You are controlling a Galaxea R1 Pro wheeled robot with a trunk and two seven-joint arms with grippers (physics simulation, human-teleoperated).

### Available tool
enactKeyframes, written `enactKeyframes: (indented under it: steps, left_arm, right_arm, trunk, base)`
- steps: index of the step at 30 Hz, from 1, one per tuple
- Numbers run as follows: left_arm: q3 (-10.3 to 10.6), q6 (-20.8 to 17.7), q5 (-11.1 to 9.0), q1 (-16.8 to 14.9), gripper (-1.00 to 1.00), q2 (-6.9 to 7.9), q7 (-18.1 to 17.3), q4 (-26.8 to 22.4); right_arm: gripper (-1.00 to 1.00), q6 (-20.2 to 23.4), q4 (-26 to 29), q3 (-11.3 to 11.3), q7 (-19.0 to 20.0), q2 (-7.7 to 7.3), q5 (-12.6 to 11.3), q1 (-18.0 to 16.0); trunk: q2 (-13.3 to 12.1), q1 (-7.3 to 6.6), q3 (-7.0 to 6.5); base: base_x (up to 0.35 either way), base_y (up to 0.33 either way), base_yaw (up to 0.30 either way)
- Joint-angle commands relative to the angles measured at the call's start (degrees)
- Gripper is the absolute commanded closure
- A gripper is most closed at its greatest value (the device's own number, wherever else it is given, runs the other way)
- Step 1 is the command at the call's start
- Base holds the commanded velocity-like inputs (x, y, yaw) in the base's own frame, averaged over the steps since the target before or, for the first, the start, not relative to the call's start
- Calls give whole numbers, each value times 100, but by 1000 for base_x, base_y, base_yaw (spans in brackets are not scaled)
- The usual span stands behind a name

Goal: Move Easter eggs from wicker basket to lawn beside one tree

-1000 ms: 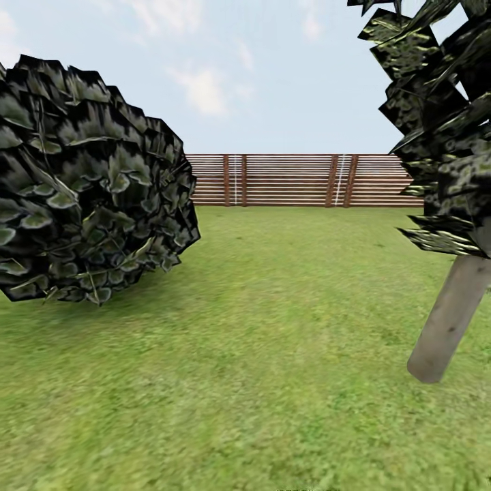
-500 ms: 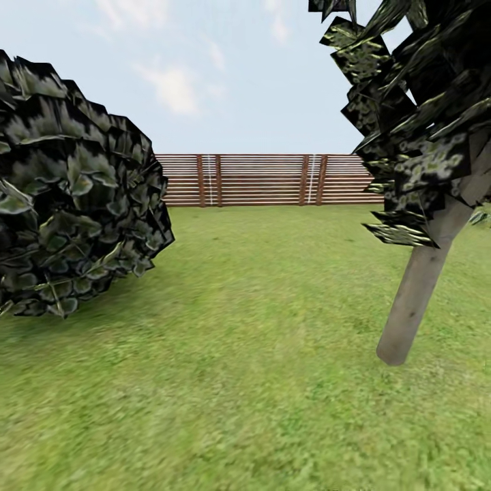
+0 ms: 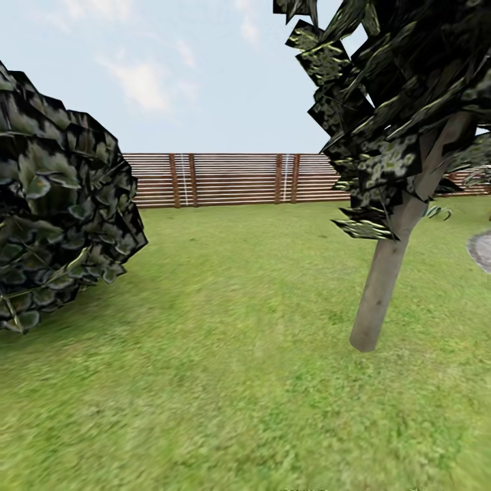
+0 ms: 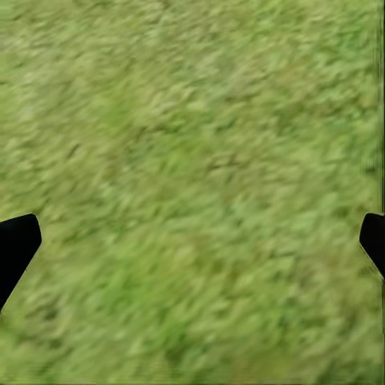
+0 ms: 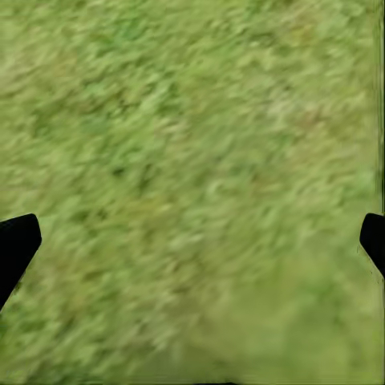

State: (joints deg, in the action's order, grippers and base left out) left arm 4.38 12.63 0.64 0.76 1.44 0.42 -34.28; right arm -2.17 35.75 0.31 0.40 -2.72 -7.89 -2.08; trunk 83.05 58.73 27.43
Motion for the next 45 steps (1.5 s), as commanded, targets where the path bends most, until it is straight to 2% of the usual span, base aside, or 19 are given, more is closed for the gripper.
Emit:
enactKeyframes:
  steps: [1, 10, 25, 45]
  left_arm:
    - [12, 9, 6, 3, -100, 5, 7, -41]
    - [3, 12, -10, 3, -100, -6, 11, -94]
    - [3, 12, -12, 3, -100, -12, 11, 190]
    - [19, 12, -11, 3, -100, -64, 11, 225]
  right_arm:
    - [-100, -21, 48, 4, 4, -1, -55, -3]
    - [-100, -21, 64, -16, 4, 4, -72, -3]
    - [-100, -22, 58, -22, -1, 8, -76, -3]
    - [-100, -29, -29, -14, -5, 8, -64, -3]
  trunk:
    - [3, 0, 5]
    - [3, 0, 5]
    - [3, 0, 5]
    - [3, 0, 5]
  base:
    - [0, 0, -247]
    - [0, 0, -252]
    - [0, 0, -255]
    - [0, 0, -256]
